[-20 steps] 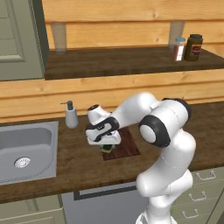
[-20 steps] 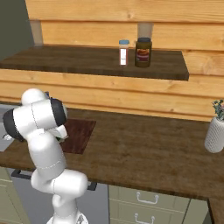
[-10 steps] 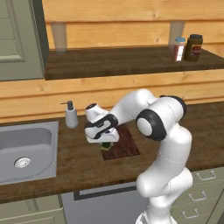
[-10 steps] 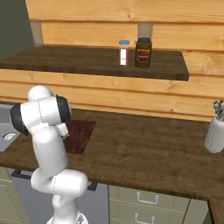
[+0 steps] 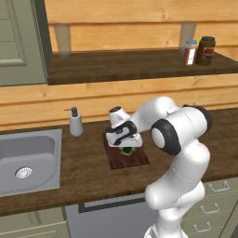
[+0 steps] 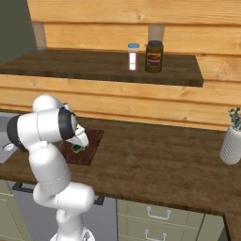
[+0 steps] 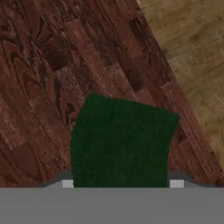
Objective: Pick up the sponge from the counter and clean the cutting board by briefly scrubbing or pressing down on the cutting board. Once finished, release the sponge.
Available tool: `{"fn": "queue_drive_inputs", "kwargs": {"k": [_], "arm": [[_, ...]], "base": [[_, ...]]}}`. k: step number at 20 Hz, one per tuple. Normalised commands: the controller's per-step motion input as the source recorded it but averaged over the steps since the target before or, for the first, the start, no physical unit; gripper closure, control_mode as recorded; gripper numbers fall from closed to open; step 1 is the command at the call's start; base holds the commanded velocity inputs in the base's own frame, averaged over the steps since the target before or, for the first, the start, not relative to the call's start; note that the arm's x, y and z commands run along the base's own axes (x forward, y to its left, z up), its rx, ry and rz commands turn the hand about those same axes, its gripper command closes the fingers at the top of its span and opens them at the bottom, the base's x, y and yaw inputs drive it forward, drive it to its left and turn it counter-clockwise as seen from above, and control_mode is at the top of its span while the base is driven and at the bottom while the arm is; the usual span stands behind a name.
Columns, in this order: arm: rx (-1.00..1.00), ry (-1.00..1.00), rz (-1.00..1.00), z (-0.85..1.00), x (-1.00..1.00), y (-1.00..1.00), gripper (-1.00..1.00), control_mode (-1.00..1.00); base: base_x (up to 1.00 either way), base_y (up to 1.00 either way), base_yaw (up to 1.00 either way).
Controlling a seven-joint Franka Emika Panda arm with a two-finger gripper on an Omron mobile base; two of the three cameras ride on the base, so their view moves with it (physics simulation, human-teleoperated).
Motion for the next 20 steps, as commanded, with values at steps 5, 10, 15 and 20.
{"fn": "queue_drive_inputs", "kwargs": {"k": [5, 10, 15, 20], "arm": [[0.00, -0.01, 0.00, -0.40, 0.10, -0.36, 1.00, -1.00], [0.00, -0.01, 0.00, -0.27, 0.21, -0.52, 1.00, -1.00], [0.01, -0.03, 0.00, -0.01, 0.48, -0.46, 1.00, -1.00], [0.00, -0.02, 0.00, -0.19, 0.74, -0.02, 1.00, -1.00]], "base": [[0.00, 0.00, 0.00], [0.00, 0.00, 0.00], [0.00, 0.00, 0.00], [0.00, 0.00, 0.00]]}}
